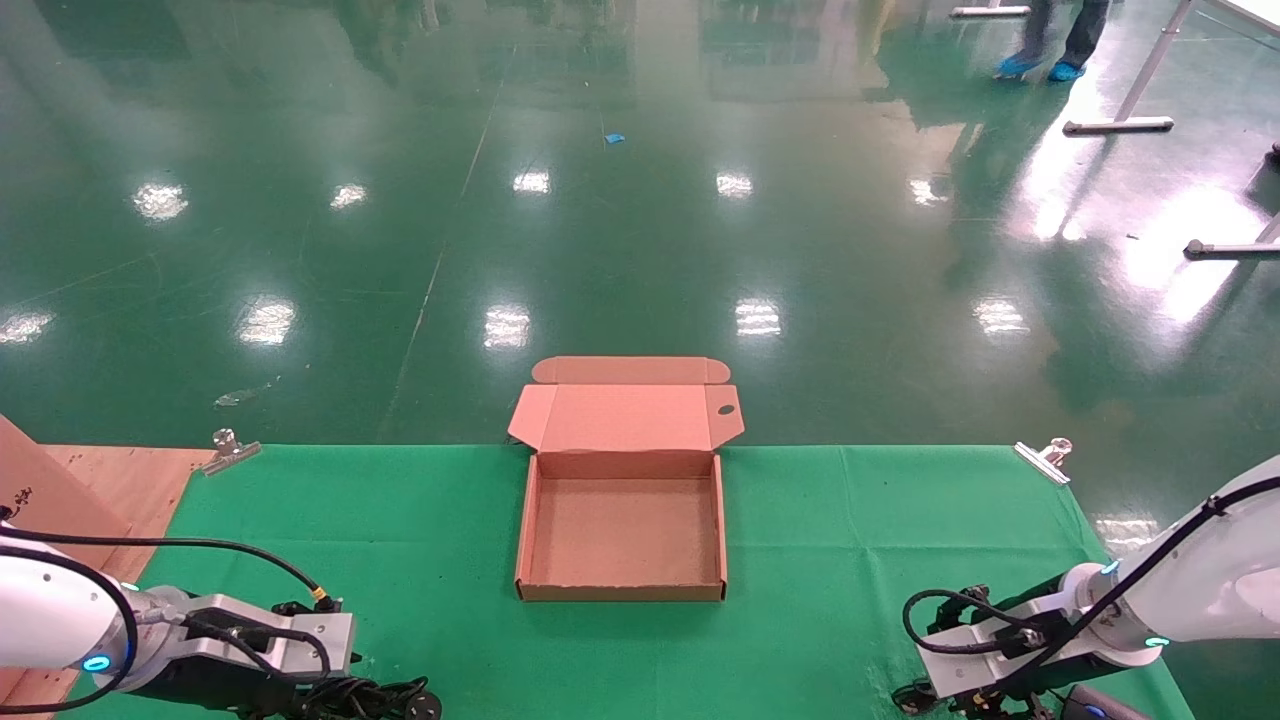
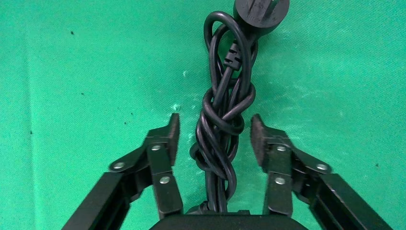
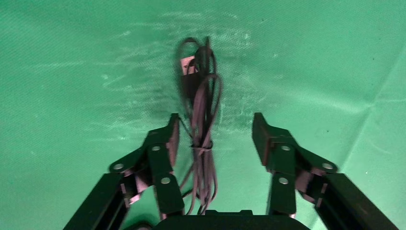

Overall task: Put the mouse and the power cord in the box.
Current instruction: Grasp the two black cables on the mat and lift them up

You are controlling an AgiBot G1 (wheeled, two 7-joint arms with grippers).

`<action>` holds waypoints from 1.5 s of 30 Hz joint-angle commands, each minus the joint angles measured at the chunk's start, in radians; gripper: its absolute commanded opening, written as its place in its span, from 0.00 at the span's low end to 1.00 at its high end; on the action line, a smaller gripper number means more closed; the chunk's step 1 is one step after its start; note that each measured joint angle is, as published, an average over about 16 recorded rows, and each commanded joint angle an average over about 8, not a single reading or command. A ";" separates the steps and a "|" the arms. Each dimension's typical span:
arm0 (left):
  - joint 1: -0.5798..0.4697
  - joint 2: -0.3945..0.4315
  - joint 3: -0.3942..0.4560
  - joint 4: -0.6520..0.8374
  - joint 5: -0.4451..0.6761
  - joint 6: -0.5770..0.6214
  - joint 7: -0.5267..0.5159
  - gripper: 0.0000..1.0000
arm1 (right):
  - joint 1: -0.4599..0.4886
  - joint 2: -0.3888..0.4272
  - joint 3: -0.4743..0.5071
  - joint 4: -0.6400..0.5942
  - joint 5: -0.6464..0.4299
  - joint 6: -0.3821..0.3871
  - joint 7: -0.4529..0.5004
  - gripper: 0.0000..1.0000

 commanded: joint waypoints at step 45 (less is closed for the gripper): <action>-0.451 0.031 0.008 -0.364 0.027 0.332 -0.158 0.00 | 0.471 -0.035 0.069 0.110 0.098 -0.317 0.067 0.00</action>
